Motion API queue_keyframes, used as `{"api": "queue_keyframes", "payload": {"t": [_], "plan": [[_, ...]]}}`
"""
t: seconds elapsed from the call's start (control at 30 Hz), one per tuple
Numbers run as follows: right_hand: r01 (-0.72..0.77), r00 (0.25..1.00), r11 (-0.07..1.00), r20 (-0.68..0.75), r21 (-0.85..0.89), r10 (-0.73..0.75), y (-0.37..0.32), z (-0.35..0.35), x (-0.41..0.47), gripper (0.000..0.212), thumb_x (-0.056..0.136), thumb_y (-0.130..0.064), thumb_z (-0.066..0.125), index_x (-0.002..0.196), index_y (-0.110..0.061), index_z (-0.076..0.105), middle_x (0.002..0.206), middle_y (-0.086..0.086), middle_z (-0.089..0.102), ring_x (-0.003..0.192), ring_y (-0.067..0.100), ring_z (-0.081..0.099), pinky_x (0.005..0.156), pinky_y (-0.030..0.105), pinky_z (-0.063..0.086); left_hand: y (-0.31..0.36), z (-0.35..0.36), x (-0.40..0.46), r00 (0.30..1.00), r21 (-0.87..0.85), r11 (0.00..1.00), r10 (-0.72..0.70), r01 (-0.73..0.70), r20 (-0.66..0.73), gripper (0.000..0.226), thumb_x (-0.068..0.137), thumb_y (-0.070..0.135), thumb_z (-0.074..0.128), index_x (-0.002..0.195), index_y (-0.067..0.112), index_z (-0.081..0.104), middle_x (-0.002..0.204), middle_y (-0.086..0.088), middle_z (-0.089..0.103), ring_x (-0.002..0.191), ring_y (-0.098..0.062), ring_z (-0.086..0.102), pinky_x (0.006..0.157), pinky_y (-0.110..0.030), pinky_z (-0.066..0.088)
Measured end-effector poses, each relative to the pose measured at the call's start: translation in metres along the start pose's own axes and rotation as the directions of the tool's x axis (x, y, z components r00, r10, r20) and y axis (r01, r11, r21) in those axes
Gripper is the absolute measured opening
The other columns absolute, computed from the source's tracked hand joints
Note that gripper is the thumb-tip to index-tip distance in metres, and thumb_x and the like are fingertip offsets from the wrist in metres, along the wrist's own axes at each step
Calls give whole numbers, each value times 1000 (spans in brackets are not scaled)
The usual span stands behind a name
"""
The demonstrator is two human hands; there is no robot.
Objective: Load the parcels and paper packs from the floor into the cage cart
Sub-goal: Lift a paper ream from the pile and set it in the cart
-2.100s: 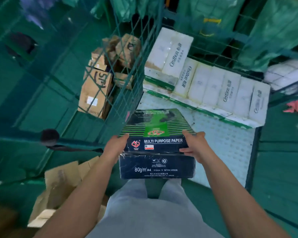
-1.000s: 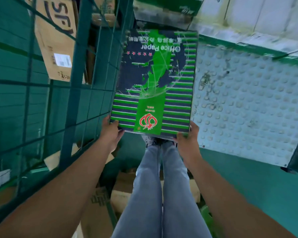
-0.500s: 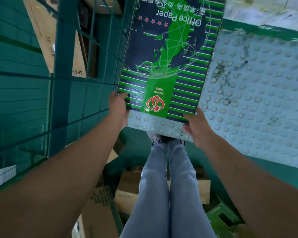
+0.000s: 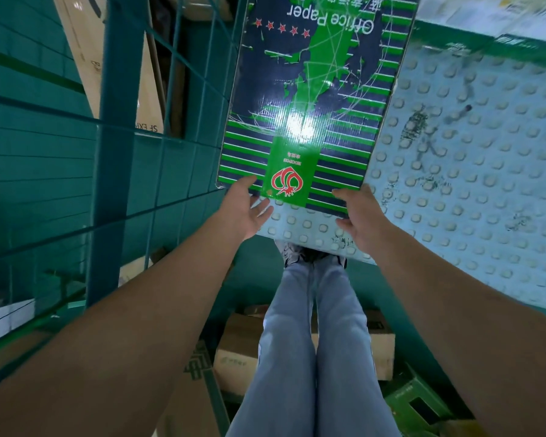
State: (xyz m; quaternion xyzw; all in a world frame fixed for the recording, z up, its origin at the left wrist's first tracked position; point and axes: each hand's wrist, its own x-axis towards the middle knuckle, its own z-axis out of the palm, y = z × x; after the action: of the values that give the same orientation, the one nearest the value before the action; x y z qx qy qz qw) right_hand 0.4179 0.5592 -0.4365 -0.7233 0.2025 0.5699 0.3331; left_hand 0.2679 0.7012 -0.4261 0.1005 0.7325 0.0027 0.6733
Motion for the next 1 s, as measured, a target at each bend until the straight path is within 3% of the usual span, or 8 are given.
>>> {"api": "queue_keyframes", "payload": {"t": [0.17, 0.27, 0.33, 0.5, 0.63, 0.8, 0.9, 1.0], "plan": [[57, 998, 998, 9, 5, -57, 3, 0, -33, 78, 102, -21, 61, 164, -34, 15, 167, 5, 26, 139, 28, 44, 119, 52, 37, -9, 0, -29, 999, 75, 997, -14, 11, 47, 29, 104, 27, 60, 130, 19, 52, 138, -9, 55, 125, -30, 57, 101, -43, 52], [87, 996, 996, 26, -22, -87, -6, -2, -74, 77, 100, -23, 62, 163, -36, 20, 166, -1, 29, 114, 18, 53, 117, 54, 39, -10, 0, -69, 998, 90, 996, 13, -19, 69, 36, 104, 29, 60, 138, 16, 54, 140, -6, 55, 125, -28, 56, 98, -41, 52], [99, 995, 995, 35, -31, -98, -13, -5, -105, 75, 100, -23, 61, 162, -35, 22, 166, -4, 28, 109, 17, 54, 117, 54, 39, -10, -2, -105, 995, 82, 996, 27, -35, 95, 38, 104, 30, 60, 140, 17, 54, 141, -5, 55, 124, -27, 56, 96, -39, 52], [165, 982, 986, 95, 17, -166, -37, -15, -202, 67, 98, -21, 62, 158, -27, 34, 152, 3, 48, 131, 26, 55, 108, 45, 47, -5, -12, -206, 984, 72, 994, 69, -82, 167, 25, 106, 32, 57, 128, 21, 56, 145, -2, 52, 125, -24, 56, 102, -38, 50], [184, 975, 982, 118, 34, -187, -42, -22, -247, 71, 81, -32, 66, 149, -31, 47, 147, 1, 57, 121, 21, 65, 93, 34, 53, -7, -23, -267, 973, 33, 991, 124, -133, 196, 20, 106, 31, 56, 124, 21, 54, 145, -2, 51, 123, -24, 55, 108, -38, 48], [208, 965, 978, 161, 21, -209, -49, -23, -322, 49, 102, -19, 57, 149, -25, 45, 138, 3, 58, 125, 23, 59, 100, 33, 51, -25, -40, -323, 957, -43, 980, 200, -196, 208, 30, 104, 33, 59, 132, 22, 54, 144, 0, 54, 120, -20, 60, 101, -36, 51], [238, 950, 971, 214, -29, -226, -48, -28, -346, 40, 103, -21, 58, 142, -23, 50, 132, 3, 60, 118, 22, 61, 94, 32, 51, -40, -47, -348, 954, -119, 967, 245, -227, 175, 27, 104, 33, 59, 129, 22, 57, 141, 2, 54, 108, -15, 61, 100, -35, 51], [293, 927, 949, 278, -113, -253, -49, -36, -362, 30, 102, -23, 59, 132, -26, 55, 122, -1, 63, 110, 19, 63, 93, 32, 53, -57, -49, -370, 947, -213, 942, 293, -261, 135, 32, 103, 33, 61, 132, 20, 59, 140, 2, 55, 112, -17, 61, 98, -35, 52]]}}
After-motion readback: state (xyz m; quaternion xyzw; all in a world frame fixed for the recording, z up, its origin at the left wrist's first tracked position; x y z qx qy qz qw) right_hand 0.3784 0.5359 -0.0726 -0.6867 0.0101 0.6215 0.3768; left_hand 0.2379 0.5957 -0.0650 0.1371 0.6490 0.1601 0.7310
